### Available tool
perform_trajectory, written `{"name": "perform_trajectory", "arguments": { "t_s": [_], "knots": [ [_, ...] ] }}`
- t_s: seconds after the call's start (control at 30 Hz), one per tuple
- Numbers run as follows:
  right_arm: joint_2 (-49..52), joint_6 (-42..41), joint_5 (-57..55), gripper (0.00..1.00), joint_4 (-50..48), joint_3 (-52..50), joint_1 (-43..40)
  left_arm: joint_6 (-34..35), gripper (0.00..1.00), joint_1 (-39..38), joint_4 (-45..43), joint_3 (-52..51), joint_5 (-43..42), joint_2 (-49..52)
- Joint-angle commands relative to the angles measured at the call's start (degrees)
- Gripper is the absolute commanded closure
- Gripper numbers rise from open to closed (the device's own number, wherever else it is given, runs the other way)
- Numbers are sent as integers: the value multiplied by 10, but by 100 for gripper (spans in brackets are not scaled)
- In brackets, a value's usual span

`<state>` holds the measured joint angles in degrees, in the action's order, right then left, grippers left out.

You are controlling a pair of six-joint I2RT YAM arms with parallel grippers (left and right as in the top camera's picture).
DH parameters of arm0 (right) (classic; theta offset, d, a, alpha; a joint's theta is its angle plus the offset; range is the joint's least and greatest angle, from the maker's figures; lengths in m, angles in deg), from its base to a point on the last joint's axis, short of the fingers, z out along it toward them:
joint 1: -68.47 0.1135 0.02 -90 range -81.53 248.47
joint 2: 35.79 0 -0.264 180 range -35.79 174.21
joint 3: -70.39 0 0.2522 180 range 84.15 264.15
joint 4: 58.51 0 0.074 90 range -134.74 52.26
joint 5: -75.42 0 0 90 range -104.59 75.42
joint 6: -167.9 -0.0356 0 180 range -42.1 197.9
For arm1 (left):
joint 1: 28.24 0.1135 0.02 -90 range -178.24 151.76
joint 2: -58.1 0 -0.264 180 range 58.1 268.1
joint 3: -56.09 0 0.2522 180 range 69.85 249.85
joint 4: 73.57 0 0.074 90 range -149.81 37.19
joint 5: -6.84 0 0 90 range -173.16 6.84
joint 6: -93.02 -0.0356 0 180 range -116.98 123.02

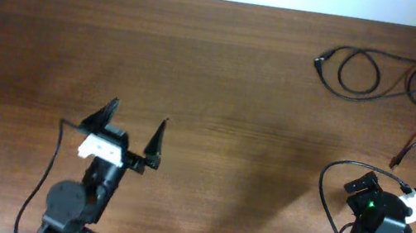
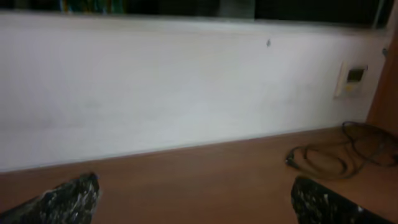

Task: Untangle cables

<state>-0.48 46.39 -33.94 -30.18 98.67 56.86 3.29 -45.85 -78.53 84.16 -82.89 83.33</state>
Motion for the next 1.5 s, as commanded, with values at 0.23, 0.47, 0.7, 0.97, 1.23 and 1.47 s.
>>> {"name": "perform_trajectory", "arguments": {
  "t_s": [0.23,0.47,0.7,0.97,1.23,1.47],
  "knots": [
    [-1,-3,-8,1,-1,-4,3,5,1,116,-75,-104,-85,-149],
    [-1,-3,-8,1,-1,-4,3,3,1,201,-76,-117,-127,-211],
    [-1,-3,-8,1,-1,-4,3,-1,1,200,-51,-138,-112,-250],
    [-1,-3,-8,1,-1,-4,3,-1,1,193,78,-138,-69,-250],
    [-1,-3,-8,1,-1,-4,3,-79,1,198,229,-138,-59,-250],
    [-1,-3,-8,1,-1,-4,3,-121,1,198,230,-138,-59,-250]
  ]
}}
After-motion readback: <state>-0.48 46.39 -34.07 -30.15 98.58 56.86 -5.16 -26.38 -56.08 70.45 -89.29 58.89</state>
